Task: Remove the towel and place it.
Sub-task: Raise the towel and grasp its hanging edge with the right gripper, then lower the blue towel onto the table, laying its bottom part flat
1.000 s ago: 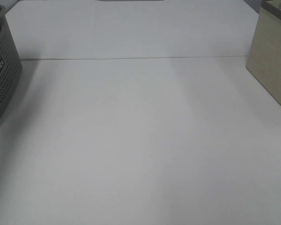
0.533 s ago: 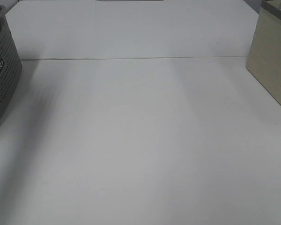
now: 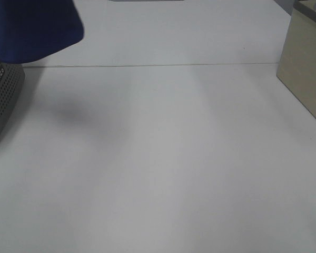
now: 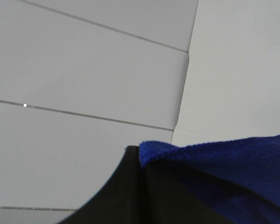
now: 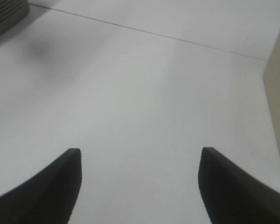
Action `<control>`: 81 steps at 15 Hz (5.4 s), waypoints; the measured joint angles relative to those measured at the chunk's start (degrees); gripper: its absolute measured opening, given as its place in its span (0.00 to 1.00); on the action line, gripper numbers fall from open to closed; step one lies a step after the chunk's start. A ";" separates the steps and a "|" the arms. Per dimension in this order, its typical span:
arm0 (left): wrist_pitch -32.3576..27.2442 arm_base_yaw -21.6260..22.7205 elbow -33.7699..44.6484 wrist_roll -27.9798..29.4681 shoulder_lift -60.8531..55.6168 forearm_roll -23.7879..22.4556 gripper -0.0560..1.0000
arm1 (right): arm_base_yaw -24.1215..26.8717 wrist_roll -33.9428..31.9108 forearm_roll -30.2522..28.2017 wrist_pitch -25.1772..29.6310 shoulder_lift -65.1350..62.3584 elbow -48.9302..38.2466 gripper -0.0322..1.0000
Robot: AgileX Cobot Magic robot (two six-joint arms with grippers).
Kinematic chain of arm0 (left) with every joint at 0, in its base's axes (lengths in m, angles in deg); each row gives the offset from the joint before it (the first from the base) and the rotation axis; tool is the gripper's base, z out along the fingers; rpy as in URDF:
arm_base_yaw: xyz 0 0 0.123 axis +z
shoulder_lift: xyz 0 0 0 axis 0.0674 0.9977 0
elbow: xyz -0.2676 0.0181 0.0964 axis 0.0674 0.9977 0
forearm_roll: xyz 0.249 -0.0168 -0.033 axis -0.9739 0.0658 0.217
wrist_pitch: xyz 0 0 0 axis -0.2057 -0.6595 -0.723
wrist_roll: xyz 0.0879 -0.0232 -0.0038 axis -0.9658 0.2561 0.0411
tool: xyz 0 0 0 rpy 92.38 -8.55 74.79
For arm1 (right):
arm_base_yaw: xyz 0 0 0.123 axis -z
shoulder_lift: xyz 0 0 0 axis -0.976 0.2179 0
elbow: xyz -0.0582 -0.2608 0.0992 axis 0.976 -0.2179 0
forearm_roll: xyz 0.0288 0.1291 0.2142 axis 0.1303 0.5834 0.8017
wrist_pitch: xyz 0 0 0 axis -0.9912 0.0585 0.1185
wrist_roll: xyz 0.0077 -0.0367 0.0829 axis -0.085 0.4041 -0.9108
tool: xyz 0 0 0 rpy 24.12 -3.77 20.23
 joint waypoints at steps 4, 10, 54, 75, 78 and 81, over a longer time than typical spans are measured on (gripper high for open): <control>0.69 -7.51 0.00 0.00 2.46 -0.29 0.05 | 0.00 25.61 20.80 -3.55 14.04 0.00 0.71; 1.60 -15.70 0.00 0.00 4.18 -0.23 0.05 | 0.00 75.57 59.99 5.56 49.33 0.00 0.71; 24.41 -16.33 0.00 5.84 15.18 10.03 0.05 | -20.23 -0.63 -7.73 0.63 74.20 56.04 0.05; 54.95 -6.76 0.00 5.96 17.76 12.26 0.05 | -20.23 -2.29 -18.79 -25.38 74.48 75.29 0.05; 63.20 -4.41 0.00 5.96 23.09 12.26 0.05 | -20.23 -2.29 -18.79 -33.80 78.72 75.29 0.05; 69.33 -1.03 -1.55 8.88 27.73 12.26 0.05 | -20.23 -2.29 -18.33 -44.12 83.08 75.29 0.05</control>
